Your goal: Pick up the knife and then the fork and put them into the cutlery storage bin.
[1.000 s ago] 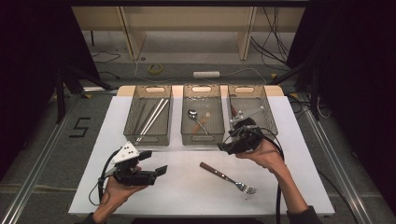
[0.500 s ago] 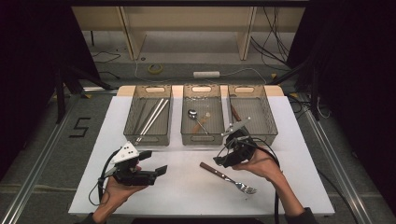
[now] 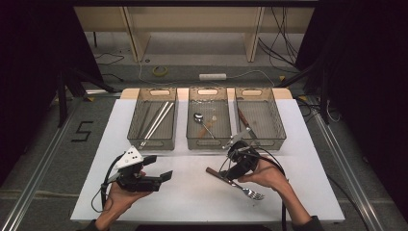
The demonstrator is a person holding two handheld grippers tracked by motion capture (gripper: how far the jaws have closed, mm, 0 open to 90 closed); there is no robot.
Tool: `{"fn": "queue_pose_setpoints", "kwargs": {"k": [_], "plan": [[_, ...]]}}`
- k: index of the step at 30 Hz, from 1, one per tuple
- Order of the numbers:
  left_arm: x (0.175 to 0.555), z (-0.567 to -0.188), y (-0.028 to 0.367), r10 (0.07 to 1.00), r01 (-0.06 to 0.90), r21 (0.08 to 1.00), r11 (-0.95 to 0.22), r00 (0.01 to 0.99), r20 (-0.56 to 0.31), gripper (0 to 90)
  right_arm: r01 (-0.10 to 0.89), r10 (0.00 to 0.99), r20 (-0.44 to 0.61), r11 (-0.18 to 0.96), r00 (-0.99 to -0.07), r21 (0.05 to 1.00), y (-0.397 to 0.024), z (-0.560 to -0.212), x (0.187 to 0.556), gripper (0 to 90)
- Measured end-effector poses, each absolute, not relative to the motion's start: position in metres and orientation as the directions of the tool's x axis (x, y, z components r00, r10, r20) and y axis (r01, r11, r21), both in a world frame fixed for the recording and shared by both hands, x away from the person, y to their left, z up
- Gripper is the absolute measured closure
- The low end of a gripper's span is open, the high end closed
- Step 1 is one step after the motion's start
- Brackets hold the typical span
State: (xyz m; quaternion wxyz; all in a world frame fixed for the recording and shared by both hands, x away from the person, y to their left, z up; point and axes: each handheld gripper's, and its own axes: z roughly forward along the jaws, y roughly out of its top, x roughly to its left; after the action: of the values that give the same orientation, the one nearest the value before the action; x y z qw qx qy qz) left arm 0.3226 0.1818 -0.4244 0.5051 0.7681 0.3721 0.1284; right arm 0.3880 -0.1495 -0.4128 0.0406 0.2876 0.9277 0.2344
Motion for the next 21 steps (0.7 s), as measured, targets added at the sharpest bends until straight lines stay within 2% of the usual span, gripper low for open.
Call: {"fn": "queue_pose_setpoints", "kwargs": {"k": [11,21], "plan": [[0.322,-0.424,0.181,0.702,0.442,0.872,-0.212,0.689,-0.178,16.1,0.506,0.532,0.056,0.762,-0.845,0.404,-0.148,-0.420,0.387,34.9],[0.322,-0.424,0.181,0.702,0.441,0.871,-0.215,0.691,-0.176,16.1,0.505,0.520,0.043,0.804,-0.853,0.312,-0.145,-0.435,0.386,48.9]]}}
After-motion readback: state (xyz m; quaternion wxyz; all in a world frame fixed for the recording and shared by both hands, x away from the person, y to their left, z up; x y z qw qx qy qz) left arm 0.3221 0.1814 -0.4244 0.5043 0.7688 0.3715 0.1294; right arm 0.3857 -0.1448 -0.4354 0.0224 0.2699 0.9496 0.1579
